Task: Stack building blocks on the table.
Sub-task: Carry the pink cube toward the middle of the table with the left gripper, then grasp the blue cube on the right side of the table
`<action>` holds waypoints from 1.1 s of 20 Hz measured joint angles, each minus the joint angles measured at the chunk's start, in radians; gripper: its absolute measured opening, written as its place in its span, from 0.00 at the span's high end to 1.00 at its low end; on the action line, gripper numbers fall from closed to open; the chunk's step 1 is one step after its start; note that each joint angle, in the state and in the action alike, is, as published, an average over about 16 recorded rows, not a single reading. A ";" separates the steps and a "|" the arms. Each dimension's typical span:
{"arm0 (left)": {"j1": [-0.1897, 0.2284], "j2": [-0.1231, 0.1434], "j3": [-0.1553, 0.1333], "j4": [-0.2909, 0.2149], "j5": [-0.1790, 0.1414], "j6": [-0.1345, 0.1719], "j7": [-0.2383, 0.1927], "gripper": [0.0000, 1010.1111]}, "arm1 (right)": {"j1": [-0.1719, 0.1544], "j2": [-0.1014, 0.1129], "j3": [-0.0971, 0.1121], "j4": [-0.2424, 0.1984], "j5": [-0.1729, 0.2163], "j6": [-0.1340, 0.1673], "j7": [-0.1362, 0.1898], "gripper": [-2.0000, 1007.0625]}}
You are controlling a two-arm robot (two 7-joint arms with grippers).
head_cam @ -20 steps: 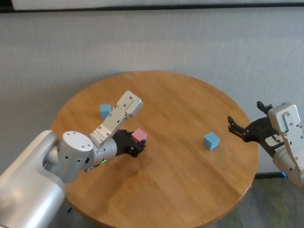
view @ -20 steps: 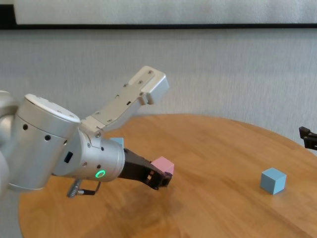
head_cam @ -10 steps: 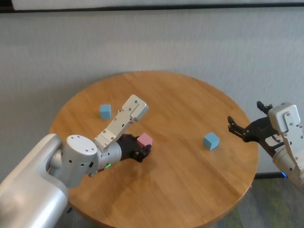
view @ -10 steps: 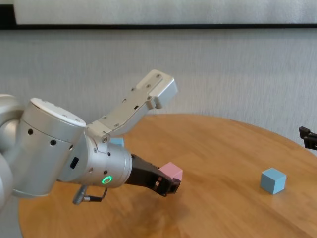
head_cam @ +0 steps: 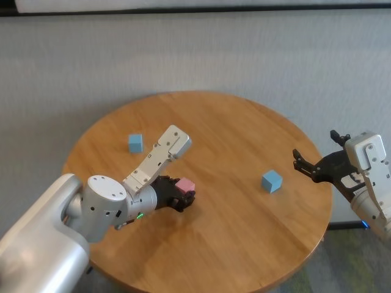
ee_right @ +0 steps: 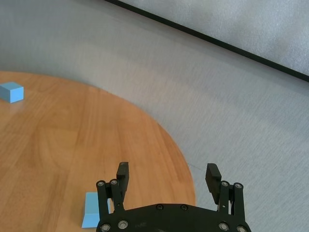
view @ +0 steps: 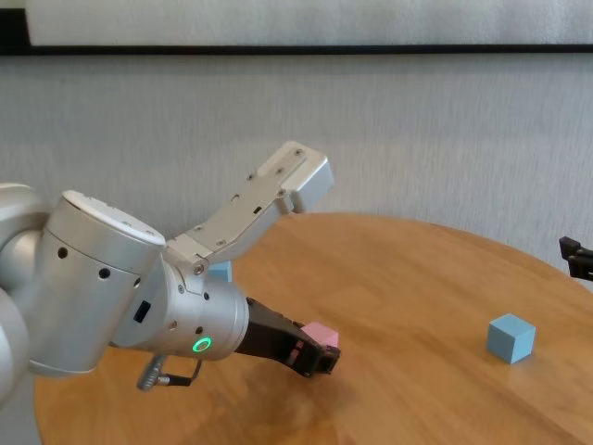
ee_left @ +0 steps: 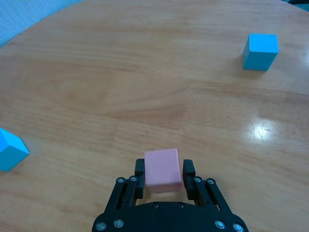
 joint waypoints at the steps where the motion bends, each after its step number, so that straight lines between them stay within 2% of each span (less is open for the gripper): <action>1: 0.000 0.000 0.000 -0.001 0.000 0.001 0.001 0.48 | 0.000 0.000 0.000 0.000 0.000 0.000 0.000 0.00; 6: 0.002 0.007 -0.004 -0.017 0.001 -0.003 0.008 0.35 | 0.000 0.000 0.000 0.000 0.000 0.000 0.000 0.00; 10: 0.014 0.024 -0.020 -0.063 0.005 -0.007 0.026 0.22 | 0.000 0.000 0.000 0.000 0.000 0.000 0.000 0.00; 16: 0.050 0.082 -0.054 -0.166 0.042 -0.015 0.080 0.08 | 0.000 0.000 0.000 0.000 0.000 0.000 0.000 0.00; 22: 0.087 0.140 -0.082 -0.252 0.084 -0.022 0.125 0.02 | -0.001 0.001 0.001 -0.003 0.001 0.001 0.005 0.00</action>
